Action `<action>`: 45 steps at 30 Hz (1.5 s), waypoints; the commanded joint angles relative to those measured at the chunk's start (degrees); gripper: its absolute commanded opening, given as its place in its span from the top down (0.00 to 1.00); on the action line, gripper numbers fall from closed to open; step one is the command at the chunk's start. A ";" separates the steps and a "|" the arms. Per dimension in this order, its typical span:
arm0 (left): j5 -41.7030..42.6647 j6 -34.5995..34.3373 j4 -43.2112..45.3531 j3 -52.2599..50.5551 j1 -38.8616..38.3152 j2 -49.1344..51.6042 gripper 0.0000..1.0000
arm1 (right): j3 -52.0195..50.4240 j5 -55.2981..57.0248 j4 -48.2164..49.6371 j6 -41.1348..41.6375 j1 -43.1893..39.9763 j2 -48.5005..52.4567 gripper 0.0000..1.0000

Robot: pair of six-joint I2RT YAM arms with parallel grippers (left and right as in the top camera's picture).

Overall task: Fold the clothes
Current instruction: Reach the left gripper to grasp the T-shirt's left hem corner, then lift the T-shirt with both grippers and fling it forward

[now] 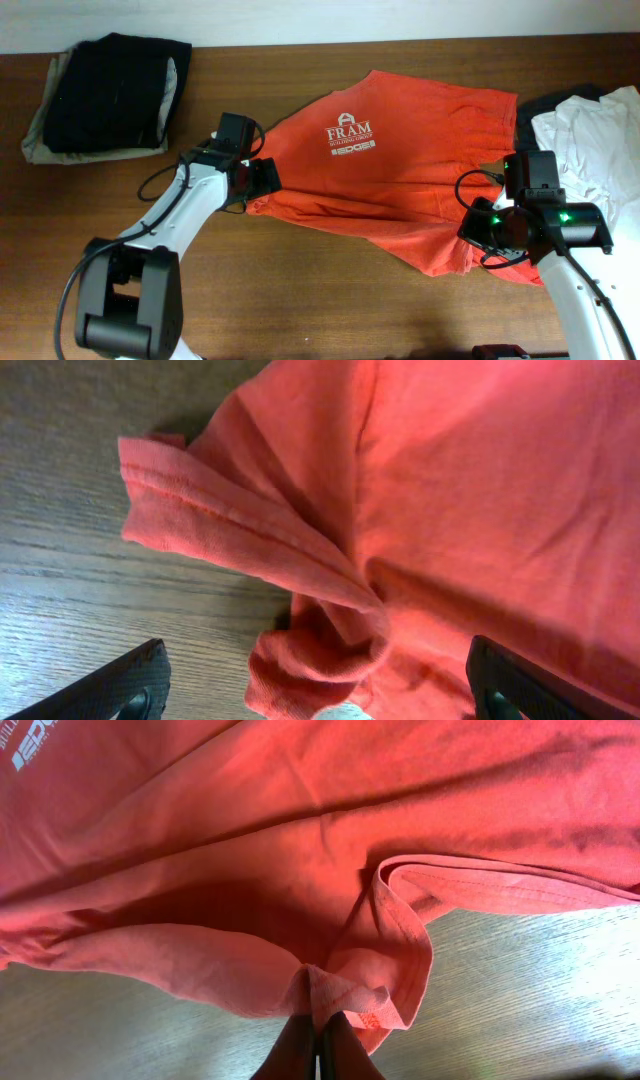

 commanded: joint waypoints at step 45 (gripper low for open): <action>-11.89 -2.10 -4.26 6.45 0.00 5.49 0.99 | -0.26 2.69 1.88 0.50 0.26 -0.26 0.96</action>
